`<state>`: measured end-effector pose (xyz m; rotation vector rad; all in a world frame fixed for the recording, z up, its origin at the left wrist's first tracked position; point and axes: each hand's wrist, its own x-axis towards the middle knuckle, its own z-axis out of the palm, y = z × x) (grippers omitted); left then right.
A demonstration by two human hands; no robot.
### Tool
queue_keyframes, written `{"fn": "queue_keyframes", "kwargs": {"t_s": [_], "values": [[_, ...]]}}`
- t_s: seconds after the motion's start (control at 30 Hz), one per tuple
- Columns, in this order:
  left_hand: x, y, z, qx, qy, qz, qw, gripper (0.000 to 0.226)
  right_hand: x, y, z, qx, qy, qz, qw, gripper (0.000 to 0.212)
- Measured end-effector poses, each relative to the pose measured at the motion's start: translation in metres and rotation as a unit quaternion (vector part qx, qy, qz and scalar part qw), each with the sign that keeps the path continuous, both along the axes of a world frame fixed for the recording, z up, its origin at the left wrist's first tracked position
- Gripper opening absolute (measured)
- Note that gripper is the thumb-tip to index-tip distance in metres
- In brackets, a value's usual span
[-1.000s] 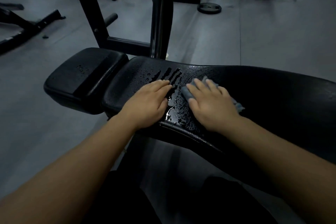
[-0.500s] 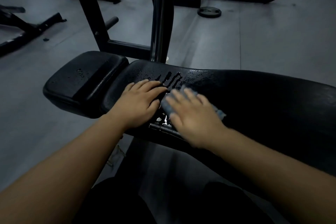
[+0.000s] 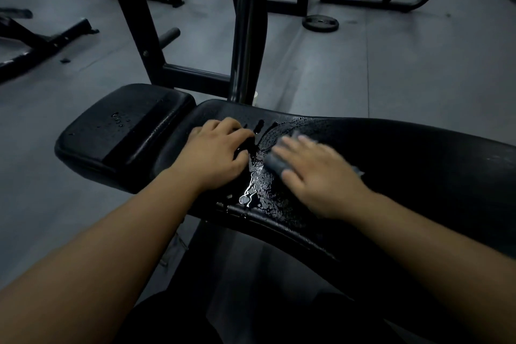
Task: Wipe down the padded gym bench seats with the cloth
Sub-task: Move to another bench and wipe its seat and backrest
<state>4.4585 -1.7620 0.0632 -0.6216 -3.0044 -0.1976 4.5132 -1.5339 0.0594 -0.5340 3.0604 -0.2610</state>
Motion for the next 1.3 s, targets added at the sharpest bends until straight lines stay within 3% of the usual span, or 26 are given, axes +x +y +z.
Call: {"fn": "queue_keyframes", "kwargs": {"t_s": [0.13,0.3,0.4,0.5,0.6,0.7,0.87,0.97,1.07,1.23,1.3], "values": [[-0.005,0.013,-0.007,0.030,0.019,0.027,0.999,0.056,-0.065,-0.024,0.001,0.020,-0.002,-0.131,0.991,0.056],[-0.006,0.012,-0.013,0.042,-0.008,0.030,0.999,0.062,-0.015,-0.023,0.000,0.009,0.001,0.041,0.999,0.062],[-0.010,0.012,-0.016,0.033,-0.018,0.025,0.999,0.061,-0.054,0.010,-0.002,0.024,-0.001,-0.028,0.999,0.067],[-0.011,0.013,-0.016,0.034,-0.019,0.028,0.999,0.065,-0.097,-0.015,-0.001,0.040,0.003,-0.112,0.993,0.056],[-0.010,0.012,-0.015,0.039,-0.025,0.032,0.998,0.070,-0.066,-0.050,-0.001,0.024,0.003,-0.027,0.999,0.056],[-0.009,0.006,-0.011,0.044,-0.054,0.013,0.998,0.072,-0.031,-0.029,-0.001,0.000,-0.002,0.055,0.999,0.059],[-0.020,-0.006,-0.005,0.023,-0.065,-0.032,0.997,0.058,-0.079,-0.036,0.000,0.033,0.003,-0.066,0.997,0.054],[-0.010,-0.014,-0.007,0.024,-0.047,-0.037,0.998,0.065,-0.047,-0.060,0.002,0.013,0.005,-0.005,1.000,0.056],[0.000,-0.022,-0.011,0.040,-0.047,-0.016,0.998,0.063,-0.007,-0.031,0.002,0.004,-0.001,0.074,0.997,0.062],[0.001,-0.020,-0.012,0.037,-0.039,-0.014,0.998,0.062,-0.051,-0.040,0.001,0.025,-0.001,-0.059,0.998,0.056],[0.004,-0.020,-0.011,0.041,-0.039,-0.011,0.998,0.065,-0.030,-0.062,-0.001,0.022,0.006,-0.023,0.999,0.058]]}}
